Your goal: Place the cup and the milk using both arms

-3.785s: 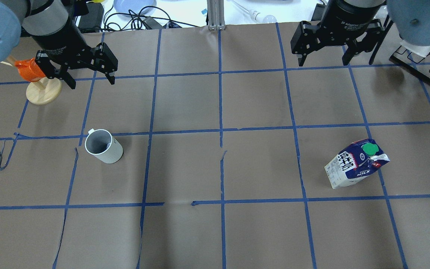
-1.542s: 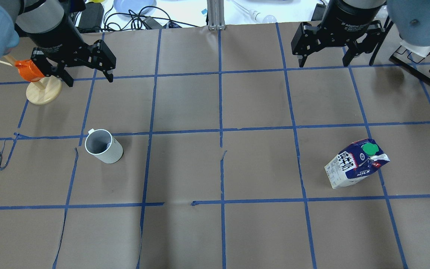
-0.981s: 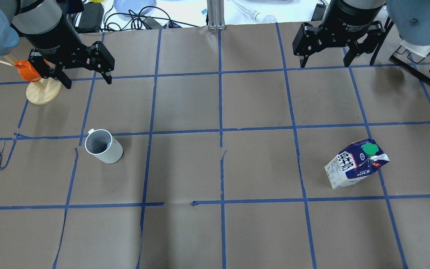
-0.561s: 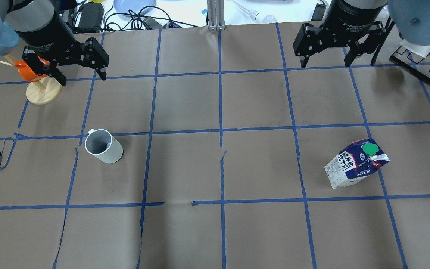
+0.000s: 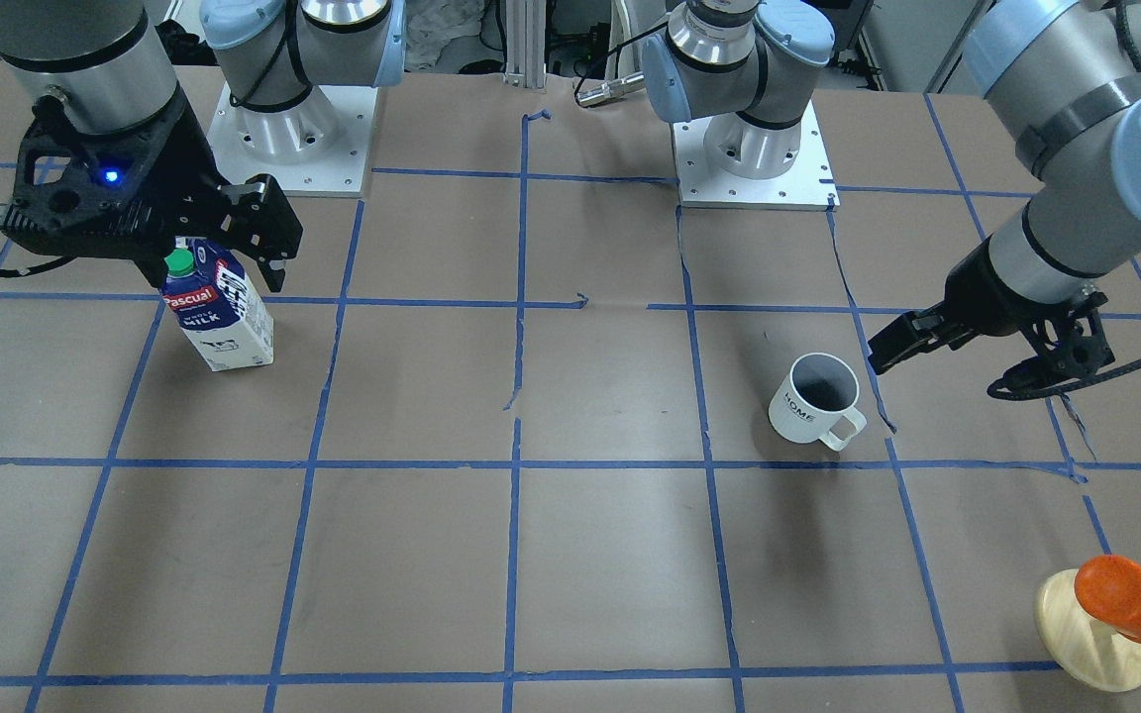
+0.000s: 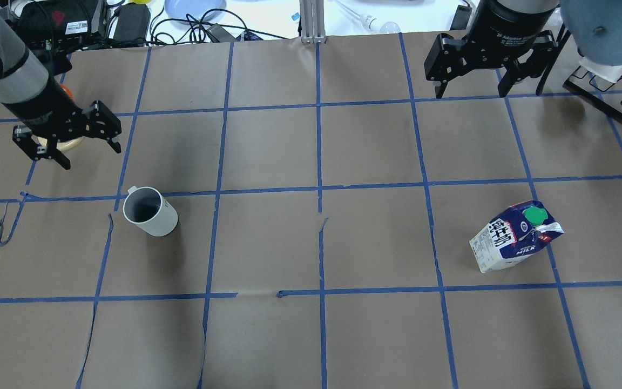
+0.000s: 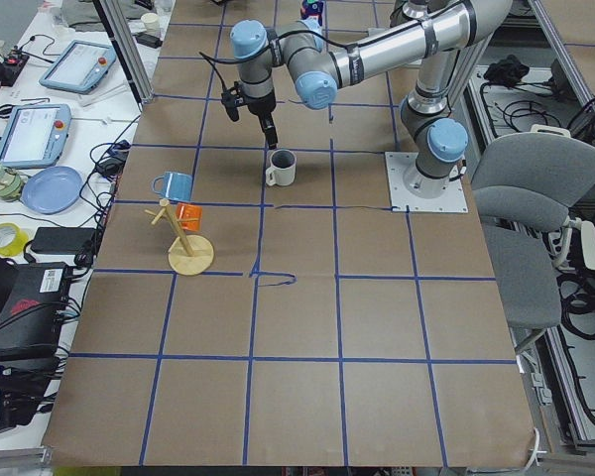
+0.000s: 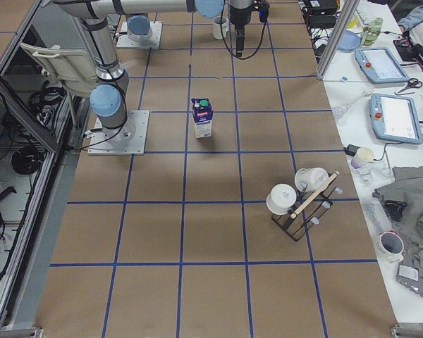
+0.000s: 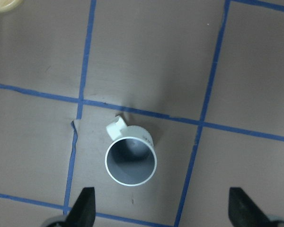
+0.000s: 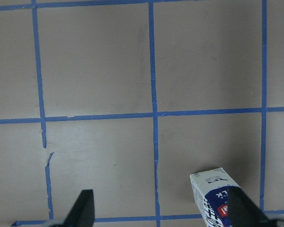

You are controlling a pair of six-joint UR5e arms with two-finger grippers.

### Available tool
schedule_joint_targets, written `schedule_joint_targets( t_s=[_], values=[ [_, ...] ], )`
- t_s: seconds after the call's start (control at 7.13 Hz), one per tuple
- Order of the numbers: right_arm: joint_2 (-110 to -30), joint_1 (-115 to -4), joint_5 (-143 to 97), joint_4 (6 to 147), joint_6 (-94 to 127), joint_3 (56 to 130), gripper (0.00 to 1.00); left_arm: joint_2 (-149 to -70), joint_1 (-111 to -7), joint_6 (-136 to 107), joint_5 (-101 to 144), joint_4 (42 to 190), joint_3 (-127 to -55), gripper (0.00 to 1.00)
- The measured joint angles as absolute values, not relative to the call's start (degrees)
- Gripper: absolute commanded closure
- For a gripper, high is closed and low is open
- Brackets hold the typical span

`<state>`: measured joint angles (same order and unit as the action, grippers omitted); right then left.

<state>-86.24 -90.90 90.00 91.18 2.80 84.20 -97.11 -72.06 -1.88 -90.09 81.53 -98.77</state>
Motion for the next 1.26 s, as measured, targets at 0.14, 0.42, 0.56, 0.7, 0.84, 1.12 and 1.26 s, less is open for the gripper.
schedule_joint_targets(
  t_s=[0.14,0.42,0.56,0.7,0.84,1.12,1.26],
  values=[
    [-86.25,-90.93,90.0,91.21,2.79,84.2,0.0,-97.37,-71.61,-1.92,-90.14,80.85,-101.55,0.0],
    [-86.23,-91.02,90.0,91.23,2.74,84.2,0.0,-98.55,-71.4,-1.91,-90.19,79.58,-105.72,0.0],
    [-86.22,-91.04,90.0,91.23,2.75,84.2,0.0,-99.48,-71.35,-1.9,-90.23,78.64,-106.67,0.0],
    [-86.22,-91.05,90.0,91.23,2.78,84.2,0.0,-100.52,-71.31,-1.91,-90.24,77.5,-107.04,0.0],
    [-86.22,-91.05,90.0,91.23,2.8,84.2,0.0,-101.43,-71.3,-1.93,-90.22,76.63,-107.18,0.0],
    [-86.22,-91.05,90.0,91.23,2.81,84.2,0.0,-103.0,-71.28,-2.02,-90.2,75.79,-107.65,0.0],
    [-86.22,-91.06,90.0,91.23,2.81,84.2,0.0,-103.78,-71.28,-2.1,-90.16,75.14,-107.93,0.16]
  ],
)
